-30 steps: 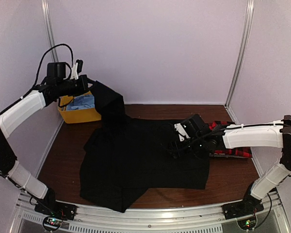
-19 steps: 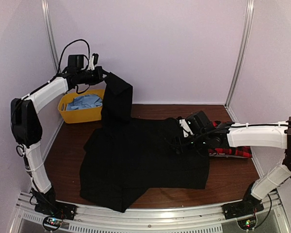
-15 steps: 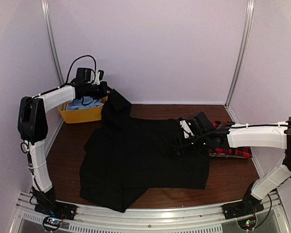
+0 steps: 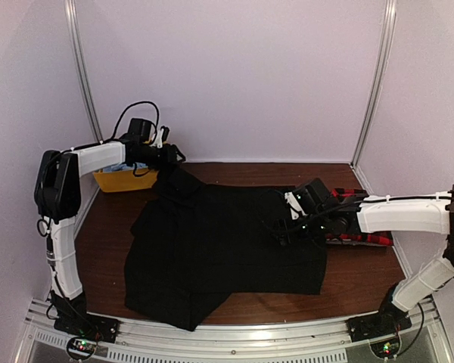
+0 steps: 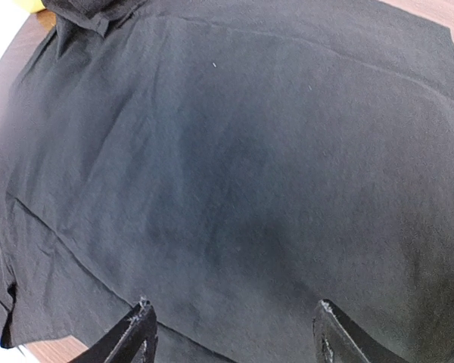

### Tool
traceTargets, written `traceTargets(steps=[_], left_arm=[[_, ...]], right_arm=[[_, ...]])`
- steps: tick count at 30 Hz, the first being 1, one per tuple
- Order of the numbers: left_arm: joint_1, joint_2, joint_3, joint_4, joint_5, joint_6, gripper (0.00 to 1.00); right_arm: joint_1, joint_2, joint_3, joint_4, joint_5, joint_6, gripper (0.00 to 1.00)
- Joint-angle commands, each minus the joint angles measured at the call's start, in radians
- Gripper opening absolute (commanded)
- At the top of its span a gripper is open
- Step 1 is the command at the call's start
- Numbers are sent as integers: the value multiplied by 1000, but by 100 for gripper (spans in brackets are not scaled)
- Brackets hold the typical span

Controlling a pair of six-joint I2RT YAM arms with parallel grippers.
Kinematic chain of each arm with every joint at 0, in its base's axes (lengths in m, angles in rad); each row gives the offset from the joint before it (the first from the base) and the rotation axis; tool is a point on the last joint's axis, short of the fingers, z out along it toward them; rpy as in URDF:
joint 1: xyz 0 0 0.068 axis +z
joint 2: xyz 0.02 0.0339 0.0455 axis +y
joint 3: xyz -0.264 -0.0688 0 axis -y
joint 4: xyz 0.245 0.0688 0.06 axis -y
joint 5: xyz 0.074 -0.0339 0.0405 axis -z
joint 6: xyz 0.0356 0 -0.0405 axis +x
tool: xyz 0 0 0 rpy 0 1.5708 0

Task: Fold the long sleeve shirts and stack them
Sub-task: Place the sleeve at the center of the board, then pick up the sleeve from the center of the board.

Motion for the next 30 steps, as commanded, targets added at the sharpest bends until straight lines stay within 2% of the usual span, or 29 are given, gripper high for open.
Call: traceTargets(steps=[1,4,7,12,16,22,30], left_arm=[[1,-118,33,-7,-78,49,69],[1,-178,14,-27,-103,60,81],[1,-258,-77,-27,-101,50,84],[0,-448,-391,84,-80,14,84],[-7,-537,-622,198,-36,-24,84],[-36,-500,-817,363,-35,-55,83],[-36,-364,-856,439,-56,-35,83]], right_arm=[[-4,-55,-40,-33,28,13,72],[-4,-81,-61,-34,14,20,73],[-4,-97,-80,-22,-2,24,73],[-4,-77,-73,13,10,41,73],[-20,-2,-30,43,17,53,73],[-71,113,11,110,-20,64,73],[-164,182,0,195,-108,39,73]])
